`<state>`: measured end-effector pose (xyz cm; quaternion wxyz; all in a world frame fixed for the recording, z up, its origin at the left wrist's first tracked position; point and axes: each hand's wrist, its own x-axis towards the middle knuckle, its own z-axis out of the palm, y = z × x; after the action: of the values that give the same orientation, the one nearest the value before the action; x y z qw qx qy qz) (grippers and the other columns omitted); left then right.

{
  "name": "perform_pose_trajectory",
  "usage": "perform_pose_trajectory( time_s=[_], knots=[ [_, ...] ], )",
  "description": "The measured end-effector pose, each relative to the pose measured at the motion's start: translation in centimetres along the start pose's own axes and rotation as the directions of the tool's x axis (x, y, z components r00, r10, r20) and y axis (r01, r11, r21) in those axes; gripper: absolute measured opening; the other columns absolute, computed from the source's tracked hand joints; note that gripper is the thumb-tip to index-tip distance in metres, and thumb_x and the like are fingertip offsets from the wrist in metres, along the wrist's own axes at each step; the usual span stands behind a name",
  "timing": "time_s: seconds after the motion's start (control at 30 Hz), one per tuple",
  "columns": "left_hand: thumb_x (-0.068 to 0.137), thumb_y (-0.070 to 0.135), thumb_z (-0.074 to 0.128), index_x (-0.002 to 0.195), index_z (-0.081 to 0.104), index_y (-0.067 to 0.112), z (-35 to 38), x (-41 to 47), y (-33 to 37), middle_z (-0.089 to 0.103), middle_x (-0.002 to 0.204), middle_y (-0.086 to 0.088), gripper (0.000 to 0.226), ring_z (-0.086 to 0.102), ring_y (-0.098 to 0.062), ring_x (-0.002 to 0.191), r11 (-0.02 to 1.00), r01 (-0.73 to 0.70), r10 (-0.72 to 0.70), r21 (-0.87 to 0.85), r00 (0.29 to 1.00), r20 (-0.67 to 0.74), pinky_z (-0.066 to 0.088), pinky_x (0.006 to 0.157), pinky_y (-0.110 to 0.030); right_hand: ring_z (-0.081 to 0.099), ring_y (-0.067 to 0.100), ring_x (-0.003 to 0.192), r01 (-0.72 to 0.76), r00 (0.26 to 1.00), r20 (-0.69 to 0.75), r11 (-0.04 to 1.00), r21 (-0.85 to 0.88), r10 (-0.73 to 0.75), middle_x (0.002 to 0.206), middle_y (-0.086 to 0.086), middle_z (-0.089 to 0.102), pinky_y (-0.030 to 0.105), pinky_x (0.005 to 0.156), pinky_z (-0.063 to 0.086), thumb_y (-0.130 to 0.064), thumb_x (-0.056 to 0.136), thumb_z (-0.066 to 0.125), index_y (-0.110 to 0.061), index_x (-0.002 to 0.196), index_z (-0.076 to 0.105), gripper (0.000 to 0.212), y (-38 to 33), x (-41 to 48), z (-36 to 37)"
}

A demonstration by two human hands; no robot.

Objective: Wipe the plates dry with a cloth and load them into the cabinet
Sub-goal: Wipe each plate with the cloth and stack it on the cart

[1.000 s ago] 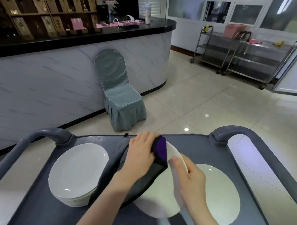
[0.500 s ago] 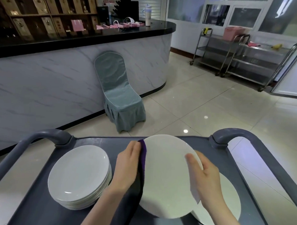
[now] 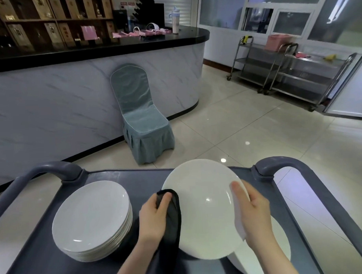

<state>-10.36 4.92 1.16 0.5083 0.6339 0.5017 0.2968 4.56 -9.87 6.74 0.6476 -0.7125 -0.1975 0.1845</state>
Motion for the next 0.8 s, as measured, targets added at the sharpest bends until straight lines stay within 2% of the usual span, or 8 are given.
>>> perform_pose_trajectory(
  time_s=[0.1, 0.23, 0.33, 0.4, 0.47, 0.57, 0.67, 0.8],
  knots=[
    [0.092, 0.031, 0.064, 0.074, 0.066, 0.014, -0.8, 0.7, 1.3, 0.070, 0.074, 0.004, 0.025, 0.059, -0.006, 0.070, 0.994, -0.105, 0.104, 0.009, 0.994, 0.034, 0.045, 0.065, -0.016, 0.069, 0.001, 0.091, 0.034, 0.994, 0.108, 0.998, -0.043, -0.029, 0.097, -0.016, 0.076, 0.021, 0.076, 0.052, -0.026, 0.100, 0.057, -0.039, 0.094, 0.075, 0.023, -0.3, -0.3, -0.1],
    [0.086, 0.032, 0.072, 0.073, 0.066, 0.017, -1.8, 2.1, 4.0, 0.066, 0.067, 0.004, 0.020, 0.054, -0.002, 0.062, 0.913, -0.375, 0.315, 0.158, 0.898, 0.309, 0.041, 0.060, -0.014, 0.067, -0.001, 0.083, 0.074, 0.948, 0.315, 0.991, -0.108, -0.037, 0.090, -0.007, 0.076, 0.009, 0.071, 0.048, -0.011, 0.098, 0.059, -0.021, 0.089, 0.078, 0.023, -0.4, -1.0, 0.6],
    [0.085, 0.030, 0.074, 0.063, 0.064, 0.037, -1.8, 2.3, 4.7, 0.059, 0.058, 0.018, 0.025, 0.051, 0.004, 0.059, 0.875, -0.449, 0.349, 0.183, 0.845, 0.404, 0.038, 0.058, -0.010, 0.063, -0.001, 0.074, 0.081, 0.937, 0.344, 0.995, -0.058, -0.056, 0.090, 0.006, 0.074, 0.009, 0.067, 0.047, -0.006, 0.097, 0.059, -0.010, 0.087, 0.076, 0.021, -0.6, -1.1, 1.2],
    [0.088, 0.028, 0.070, 0.063, 0.063, 0.040, -1.9, 2.3, 4.1, 0.062, 0.060, 0.019, 0.029, 0.054, 0.007, 0.060, 0.903, -0.402, 0.343, 0.148, 0.885, 0.314, 0.040, 0.060, -0.008, 0.063, 0.001, 0.076, 0.077, 0.954, 0.291, 0.997, -0.002, -0.073, 0.091, 0.008, 0.073, 0.010, 0.069, 0.049, -0.008, 0.098, 0.058, -0.010, 0.087, 0.076, 0.021, -0.6, -0.6, 1.1],
    [0.091, 0.031, 0.065, 0.063, 0.062, 0.031, -1.8, 2.2, 3.1, 0.063, 0.062, 0.014, 0.027, 0.054, 0.003, 0.061, 0.951, -0.288, 0.272, 0.110, 0.953, 0.136, 0.040, 0.059, -0.011, 0.062, 0.007, 0.078, 0.035, 0.981, 0.189, 0.995, 0.097, -0.052, 0.085, 0.006, 0.072, 0.021, 0.072, 0.051, -0.013, 0.099, 0.058, -0.016, 0.083, 0.075, 0.024, -0.1, -0.3, 1.3],
    [0.095, 0.037, 0.059, 0.073, 0.064, 0.014, 0.0, 1.0, 1.8, 0.062, 0.069, 0.007, 0.032, 0.053, -0.010, 0.066, 0.982, 0.046, -0.059, -0.182, 0.996, -0.067, 0.043, 0.061, -0.022, 0.052, 0.009, 0.068, -0.012, 0.994, -0.101, 0.964, 0.265, 0.040, 0.069, -0.015, 0.059, 0.031, 0.070, 0.044, -0.021, 0.099, 0.056, -0.027, 0.066, 0.065, 0.034, 1.4, -0.9, 3.4],
    [0.098, 0.035, 0.058, 0.078, 0.064, 0.016, 2.2, -0.7, 0.5, 0.065, 0.082, 0.000, 0.028, 0.059, -0.015, 0.074, 0.845, 0.286, -0.359, -0.452, 0.929, -0.084, 0.048, 0.060, -0.025, 0.067, 0.006, 0.084, -0.041, 0.930, -0.324, 0.928, 0.370, 0.170, 0.088, -0.015, 0.072, 0.023, 0.076, 0.047, -0.031, 0.102, 0.051, -0.033, 0.092, 0.071, 0.023, 2.9, -2.4, 6.1],
    [0.098, 0.033, 0.057, 0.075, 0.062, 0.015, 1.8, -0.5, -0.9, 0.063, 0.081, -0.001, 0.030, 0.057, -0.020, 0.077, 0.868, 0.281, -0.366, -0.409, 0.919, -0.145, 0.047, 0.075, -0.033, 0.065, -0.001, 0.088, -0.155, 0.960, -0.187, 0.952, 0.265, 0.208, 0.096, -0.018, 0.069, 0.017, 0.072, 0.047, -0.036, 0.101, 0.050, -0.037, 0.106, 0.060, 0.011, 4.7, -2.9, 5.7]
  ],
)
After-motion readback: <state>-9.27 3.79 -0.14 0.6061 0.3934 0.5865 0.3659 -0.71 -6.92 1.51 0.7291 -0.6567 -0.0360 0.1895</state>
